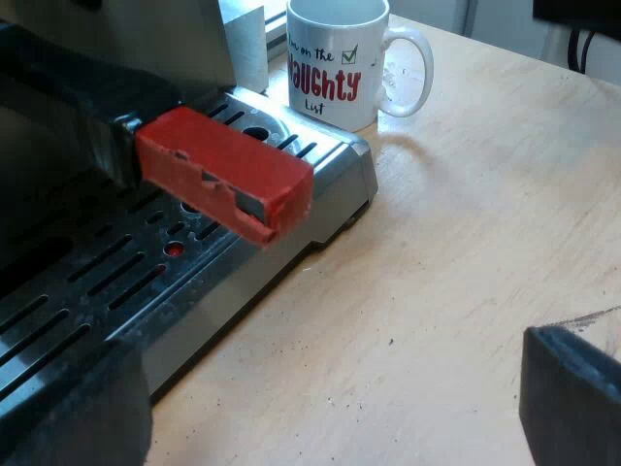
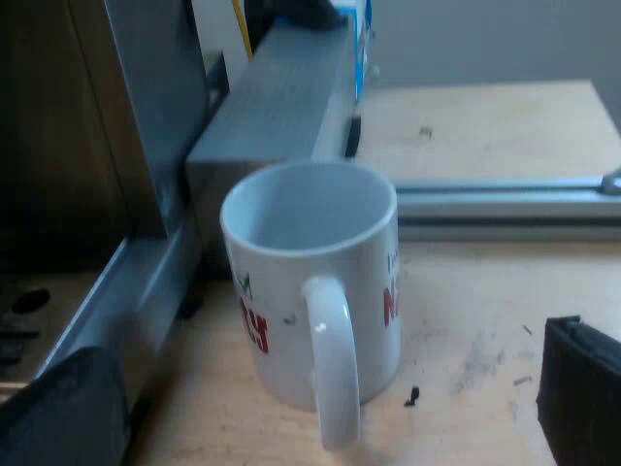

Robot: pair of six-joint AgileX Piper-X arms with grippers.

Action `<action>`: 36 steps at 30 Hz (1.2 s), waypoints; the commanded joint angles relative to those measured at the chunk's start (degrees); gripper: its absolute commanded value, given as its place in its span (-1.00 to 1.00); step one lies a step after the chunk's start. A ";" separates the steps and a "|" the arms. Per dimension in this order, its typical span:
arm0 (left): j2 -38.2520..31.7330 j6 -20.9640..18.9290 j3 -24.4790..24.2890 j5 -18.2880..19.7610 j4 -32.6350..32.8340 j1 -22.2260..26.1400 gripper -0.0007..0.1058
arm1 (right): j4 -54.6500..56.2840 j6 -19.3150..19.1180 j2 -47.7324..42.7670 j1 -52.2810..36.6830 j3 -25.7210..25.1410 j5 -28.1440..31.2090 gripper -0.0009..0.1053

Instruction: Place mug into machine

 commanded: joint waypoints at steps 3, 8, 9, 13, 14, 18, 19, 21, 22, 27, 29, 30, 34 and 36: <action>-0.02 -0.52 -0.23 0.48 -0.28 -0.13 0.49 | -6.64 0.19 6.79 0.07 5.29 -0.16 0.64; -0.02 -0.52 -0.23 0.48 -0.28 -0.13 0.49 | -14.95 0.19 16.94 0.07 5.29 -0.36 0.64; -0.02 -0.52 -0.23 0.48 -0.28 -0.13 0.49 | -17.56 0.19 19.87 0.07 5.29 -1.01 0.64; -0.02 -0.52 -0.23 0.48 -0.28 -0.13 0.49 | -25.72 0.19 29.74 0.07 5.00 -1.21 0.64; -0.02 -0.52 -0.23 0.48 -0.28 -0.13 0.49 | -26.75 0.19 31.17 0.07 4.85 -1.21 0.64; -0.02 -0.52 -0.23 0.48 -0.28 -0.13 0.49 | -32.98 0.19 40.08 0.07 2.64 -1.45 0.64; -0.02 -0.52 -0.23 0.48 -0.28 -0.13 0.49 | -33.51 0.19 41.87 0.07 1.69 -1.45 0.64; -0.02 -0.52 -0.23 0.48 -0.28 -0.13 0.49 | -33.84 0.19 44.86 0.07 0.34 -1.45 0.64; -0.02 -0.52 -0.23 0.48 -0.28 -0.13 0.49 | -33.97 0.19 46.13 0.07 -0.35 -1.45 0.64; -0.02 -0.52 -0.23 0.48 -0.28 -0.13 0.49 | -35.88 0.19 56.10 0.07 -6.92 -1.45 0.64; -0.02 -0.52 -0.23 0.48 -0.28 -0.13 0.49 | -36.28 0.19 57.95 0.07 -8.53 -1.45 0.64; -0.02 -0.52 -0.23 0.48 -0.28 -0.13 0.49 | -36.52 0.19 59.15 0.07 -9.50 -1.45 0.64; -0.02 -0.52 -0.23 0.48 -0.28 -0.13 0.49 | -36.52 0.19 62.42 0.07 -12.34 -1.45 0.64; -0.02 -0.52 -0.23 0.48 -0.28 -0.13 0.49 | -36.52 0.19 63.68 0.07 -13.31 -1.45 0.64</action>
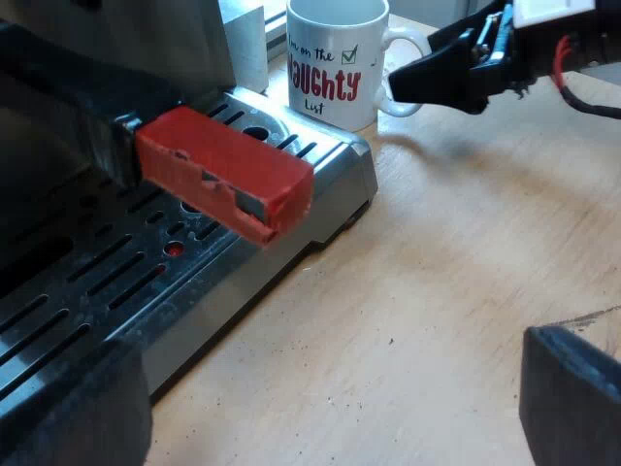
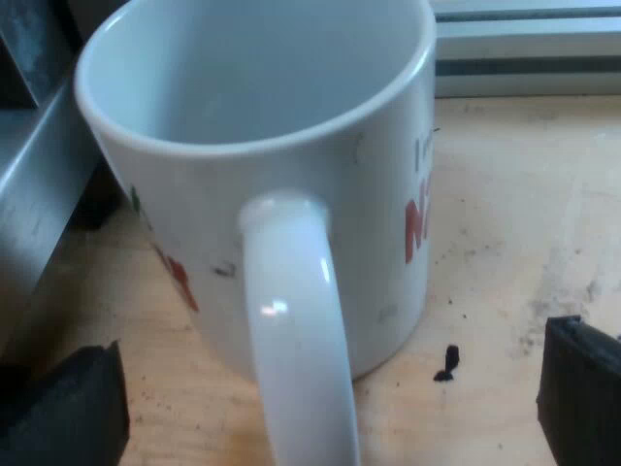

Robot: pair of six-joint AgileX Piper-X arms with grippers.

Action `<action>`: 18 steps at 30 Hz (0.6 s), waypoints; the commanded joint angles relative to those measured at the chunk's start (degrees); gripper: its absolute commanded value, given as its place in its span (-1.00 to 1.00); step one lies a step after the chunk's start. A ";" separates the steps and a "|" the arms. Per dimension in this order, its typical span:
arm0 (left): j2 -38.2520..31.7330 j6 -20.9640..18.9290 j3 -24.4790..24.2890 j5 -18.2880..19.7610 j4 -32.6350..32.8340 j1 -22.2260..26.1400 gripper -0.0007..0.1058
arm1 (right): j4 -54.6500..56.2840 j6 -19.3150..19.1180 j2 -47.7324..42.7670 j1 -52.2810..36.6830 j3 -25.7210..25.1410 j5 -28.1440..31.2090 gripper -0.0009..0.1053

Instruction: Place mug into machine

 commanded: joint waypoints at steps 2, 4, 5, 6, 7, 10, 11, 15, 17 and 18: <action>-0.02 -0.52 -0.23 0.48 -0.28 -0.13 0.49 | -0.91 0.11 2.07 0.07 -1.63 -0.58 0.58; -0.02 -0.52 -0.23 0.48 -0.28 -0.13 0.49 | -0.91 0.77 2.83 0.07 -2.04 -0.58 0.39; -0.02 -0.52 -0.23 0.48 -0.28 -0.13 0.49 | -0.91 0.94 2.93 0.07 -2.06 -0.58 0.33; -0.02 -0.52 -0.23 0.48 -0.28 -0.13 0.49 | -0.91 1.16 3.04 0.07 -2.06 -0.58 0.27; -0.02 -0.52 -0.23 0.48 -0.28 -0.13 0.49 | -0.91 1.29 3.08 0.07 -2.03 -0.58 0.13; -0.02 -0.52 -0.23 0.48 -0.28 -0.13 0.49 | -0.91 1.29 2.90 0.07 -2.03 -0.89 -0.90; -0.02 -0.52 -0.23 0.48 -0.28 -0.13 0.49 | -0.91 1.29 2.72 0.07 -2.03 -1.15 -0.99; -0.02 -0.52 -0.23 0.03 -0.28 -0.13 0.49 | 0.46 0.51 -0.90 0.07 -2.03 -1.78 -0.98; -0.02 -0.52 -0.23 -1.86 -0.28 -0.13 0.49 | 3.63 -1.33 -4.05 0.07 -2.03 -1.55 -0.98; -0.02 -0.52 -0.23 -3.82 -0.28 -0.13 0.49 | 6.41 -2.45 -6.45 0.07 -2.03 -1.43 -0.98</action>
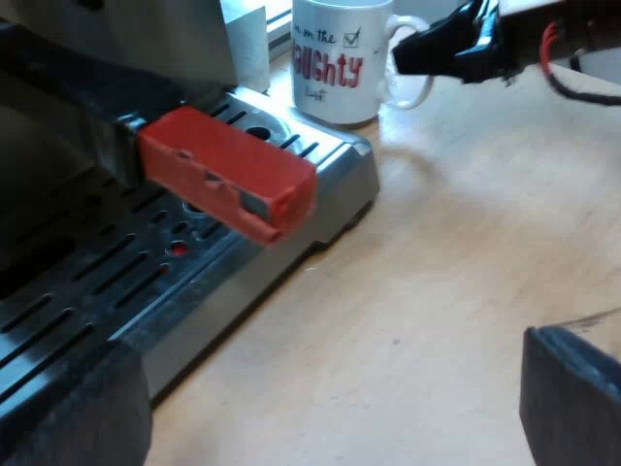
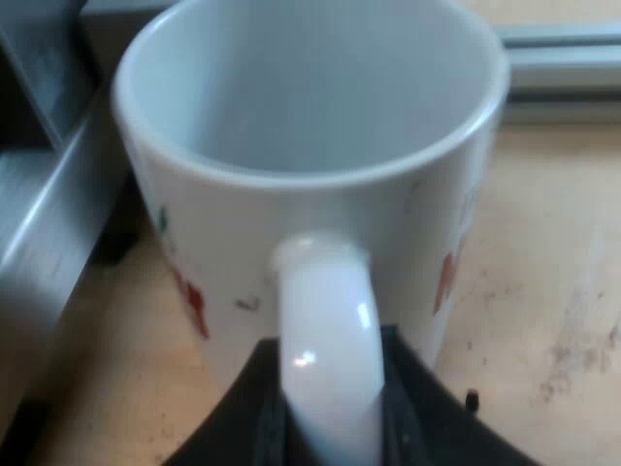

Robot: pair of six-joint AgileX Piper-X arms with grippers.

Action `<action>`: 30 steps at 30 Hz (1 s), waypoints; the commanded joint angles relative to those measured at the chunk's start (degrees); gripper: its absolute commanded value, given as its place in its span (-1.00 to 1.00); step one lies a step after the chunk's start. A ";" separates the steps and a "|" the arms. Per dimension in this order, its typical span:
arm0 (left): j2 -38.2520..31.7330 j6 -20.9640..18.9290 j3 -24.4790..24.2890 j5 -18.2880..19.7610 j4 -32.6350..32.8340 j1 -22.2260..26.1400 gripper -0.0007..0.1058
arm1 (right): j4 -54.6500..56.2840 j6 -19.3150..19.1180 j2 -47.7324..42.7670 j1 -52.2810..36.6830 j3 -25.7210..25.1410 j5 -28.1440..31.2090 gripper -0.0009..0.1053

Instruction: Place mug into machine

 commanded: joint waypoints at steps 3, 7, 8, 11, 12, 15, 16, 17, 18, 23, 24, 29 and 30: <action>-0.02 -1.46 -0.23 -6.48 -0.28 -0.13 0.49 | 8.72 -2.69 -9.71 0.07 -0.11 -0.27 -0.98; -0.02 -1.52 -0.23 -7.33 -0.28 -0.13 0.49 | 17.03 -2.68 -18.79 0.07 -0.11 -0.27 -0.98; -0.02 -1.52 -0.23 -7.33 -0.28 -0.13 0.49 | 18.87 -2.68 -21.00 0.07 -0.11 -0.27 -0.98; -0.02 -1.52 -0.23 -7.33 -0.28 -0.13 0.48 | 26.53 -2.68 -28.99 0.12 -0.11 -0.50 -0.98; -0.13 -1.52 -0.23 -7.33 -0.28 -0.13 0.48 | 30.62 -2.68 -32.63 0.12 -0.11 -0.74 -0.98; -1.61 -1.52 -0.23 -7.33 -0.28 -0.13 0.48 | 40.03 -2.68 -40.55 0.12 -0.11 -0.74 -0.98; -2.69 -1.52 -0.23 -7.44 -0.28 -0.13 0.48 | 43.34 -2.68 -43.64 0.12 -0.11 -0.74 -0.98; -3.29 -1.52 -0.23 -7.38 -0.28 -0.13 0.48 | 44.33 -2.68 -45.27 0.12 -0.11 -0.88 -0.98; -4.58 -1.52 -0.23 -7.50 -0.28 -0.13 0.48 | 46.71 -2.81 -47.88 0.12 -0.11 -1.62 -0.98; -9.82 -1.52 -0.34 -8.72 2.00 -0.13 0.48 | 55.44 -5.87 -57.11 0.12 -1.04 -6.61 -0.98; -11.13 -1.52 -0.50 -9.81 3.83 -0.13 0.48 | 58.10 -6.31 -58.48 0.12 -1.78 -6.77 -0.98; -15.34 -1.32 -2.07 -12.17 7.48 -0.13 0.48 | 62.24 -7.76 -60.57 0.12 -4.52 -9.42 -0.98; -16.11 -1.32 -2.24 -12.36 7.58 -0.13 0.48 | 62.58 -7.76 -60.57 0.41 -5.33 -12.21 -0.98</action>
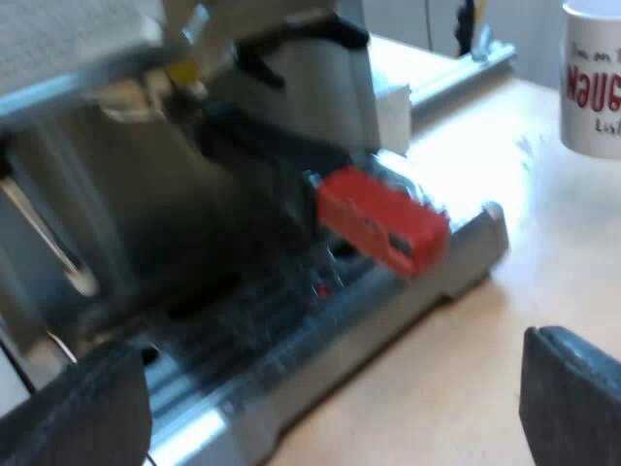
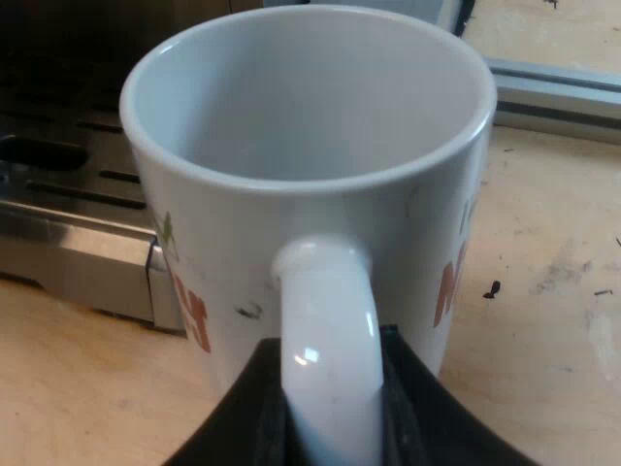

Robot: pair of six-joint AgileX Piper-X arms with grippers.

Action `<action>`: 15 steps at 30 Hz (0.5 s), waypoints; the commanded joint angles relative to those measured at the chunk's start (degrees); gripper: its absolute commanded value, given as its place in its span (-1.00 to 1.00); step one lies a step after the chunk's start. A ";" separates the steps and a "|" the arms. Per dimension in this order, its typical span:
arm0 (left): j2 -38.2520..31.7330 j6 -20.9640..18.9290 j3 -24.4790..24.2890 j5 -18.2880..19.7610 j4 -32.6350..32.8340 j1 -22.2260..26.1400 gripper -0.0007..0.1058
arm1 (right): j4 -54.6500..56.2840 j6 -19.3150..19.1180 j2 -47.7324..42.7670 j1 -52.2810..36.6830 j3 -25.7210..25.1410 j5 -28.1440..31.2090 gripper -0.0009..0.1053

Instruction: Place mug into machine

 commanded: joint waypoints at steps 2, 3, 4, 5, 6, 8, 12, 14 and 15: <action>-1.76 -0.52 -0.85 -1.23 0.64 -0.13 0.48 | -1.64 -0.95 -0.65 1.53 -2.86 -6.39 -0.98; -1.74 -0.12 -0.85 -1.23 1.80 -0.13 0.48 | -1.66 -1.05 -0.64 2.74 -3.00 -6.69 -0.98; -1.74 0.48 -0.61 -1.23 3.13 -0.13 0.48 | -1.66 -1.05 -0.64 4.58 -2.99 -6.66 -0.98; -1.74 0.63 -0.37 -1.23 3.30 -0.13 0.48 | -1.66 -1.05 -0.64 5.98 -2.99 -6.43 -0.98; -1.74 1.15 0.13 -1.23 3.15 -0.13 0.48 | -1.66 -1.05 -0.45 7.84 -2.99 -5.41 -0.98; -1.74 1.23 0.86 -1.36 2.02 -0.13 0.48 | -2.35 -1.05 0.12 11.64 -2.99 -4.04 -0.98; -1.74 1.23 2.48 -1.55 1.72 -0.13 0.48 | -5.12 -1.05 3.32 20.73 -2.99 0.63 -0.98; -1.74 1.23 3.27 -1.55 1.16 -0.13 0.48 | -7.31 -0.44 5.67 25.18 -2.99 4.82 -0.98; -1.64 1.23 3.70 -1.55 0.67 -0.13 0.48 | -8.88 0.27 7.39 28.05 -2.99 7.87 -0.98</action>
